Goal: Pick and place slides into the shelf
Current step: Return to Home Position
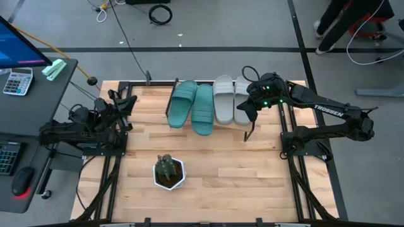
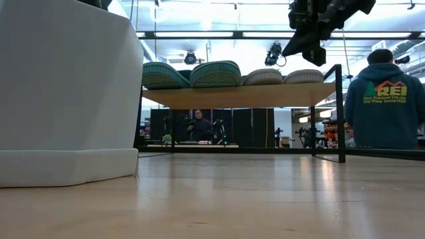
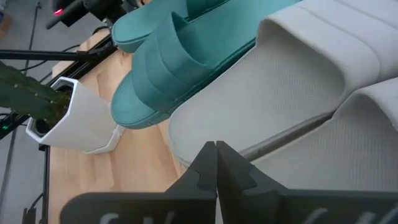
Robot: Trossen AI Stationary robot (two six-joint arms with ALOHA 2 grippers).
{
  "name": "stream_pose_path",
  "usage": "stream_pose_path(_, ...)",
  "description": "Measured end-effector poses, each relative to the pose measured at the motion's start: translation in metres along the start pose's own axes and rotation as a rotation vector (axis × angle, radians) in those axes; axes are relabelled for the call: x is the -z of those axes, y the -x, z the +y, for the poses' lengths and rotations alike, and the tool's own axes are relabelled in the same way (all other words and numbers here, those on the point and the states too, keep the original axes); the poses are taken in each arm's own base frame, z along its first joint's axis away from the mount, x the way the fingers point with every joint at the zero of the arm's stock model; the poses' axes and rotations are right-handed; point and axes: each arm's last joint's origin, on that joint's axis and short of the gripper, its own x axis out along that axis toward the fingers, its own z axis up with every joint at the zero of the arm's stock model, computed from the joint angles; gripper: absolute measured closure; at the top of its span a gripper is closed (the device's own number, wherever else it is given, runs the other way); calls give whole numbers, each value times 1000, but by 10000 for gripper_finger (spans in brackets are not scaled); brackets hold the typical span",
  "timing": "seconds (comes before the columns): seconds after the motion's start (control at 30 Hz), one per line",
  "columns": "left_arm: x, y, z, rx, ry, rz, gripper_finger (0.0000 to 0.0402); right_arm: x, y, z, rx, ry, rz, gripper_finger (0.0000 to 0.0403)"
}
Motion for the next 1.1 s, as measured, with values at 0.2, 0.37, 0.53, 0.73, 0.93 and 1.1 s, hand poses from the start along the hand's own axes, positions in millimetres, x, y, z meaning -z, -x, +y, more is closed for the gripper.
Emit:
stream_pose_path(0.2, 26, 7, 0, -7, 49, -74, 401, 0, -1, -2, 6, -22, 1, 403)
stream_pose_path(0.37, 46, 20, 3, -11, 107, -183, 401, 0, -1, -2, 2, -41, 3, 403)
stream_pose_path(0.53, 53, 22, 4, -21, 107, -168, 401, 0, -1, -1, -5, -58, 7, 403)
stream_pose_path(0.73, 57, 21, 3, -19, 57, -132, 401, 0, -1, -1, -4, -58, 8, 403)
stream_pose_path(0.93, 59, 21, 2, -16, 19, -106, 401, 0, -1, -1, -4, -58, 9, 403)
stream_pose_path(1.1, 61, 22, 2, -7, 17, -84, 401, 0, 0, -1, -4, -51, 9, 403)
